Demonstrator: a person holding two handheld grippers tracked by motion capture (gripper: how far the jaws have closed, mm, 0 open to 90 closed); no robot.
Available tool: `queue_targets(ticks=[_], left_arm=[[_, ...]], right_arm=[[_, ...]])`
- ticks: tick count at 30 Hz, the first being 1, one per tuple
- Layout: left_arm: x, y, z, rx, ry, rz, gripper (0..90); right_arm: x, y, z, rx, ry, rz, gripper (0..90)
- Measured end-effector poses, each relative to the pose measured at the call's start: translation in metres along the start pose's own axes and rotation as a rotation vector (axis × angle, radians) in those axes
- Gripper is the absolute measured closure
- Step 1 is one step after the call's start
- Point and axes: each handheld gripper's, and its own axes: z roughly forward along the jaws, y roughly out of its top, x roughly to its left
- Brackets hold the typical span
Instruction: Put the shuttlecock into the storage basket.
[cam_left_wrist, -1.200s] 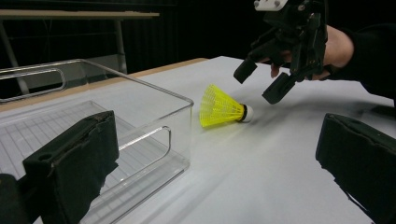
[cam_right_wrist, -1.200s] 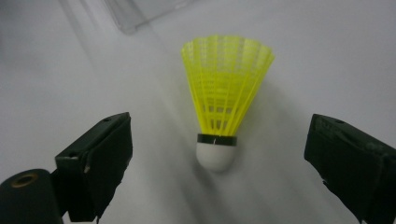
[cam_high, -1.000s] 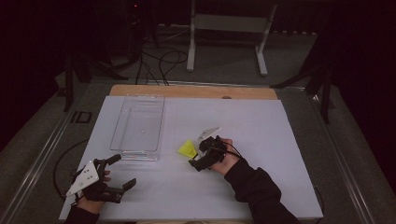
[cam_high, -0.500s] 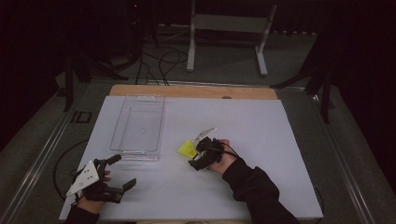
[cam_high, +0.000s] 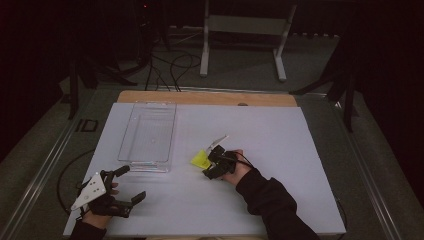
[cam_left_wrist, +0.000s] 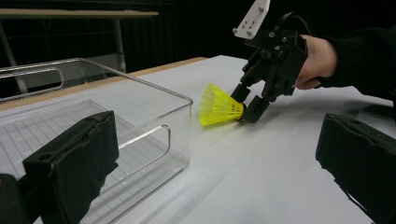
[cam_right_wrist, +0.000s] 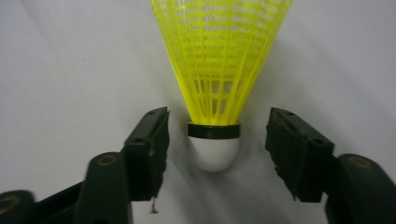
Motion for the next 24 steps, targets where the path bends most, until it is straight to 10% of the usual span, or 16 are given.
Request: queue_targets(ticks=[24], left_arm=[[-0.0002, -0.0003, 0.0007, 0.003, -0.004, 0.0, 0.0]], right_arm=[[0.0013, 0.0058, 0.0013, 0.065, -0.016, 0.014, 64.2]])
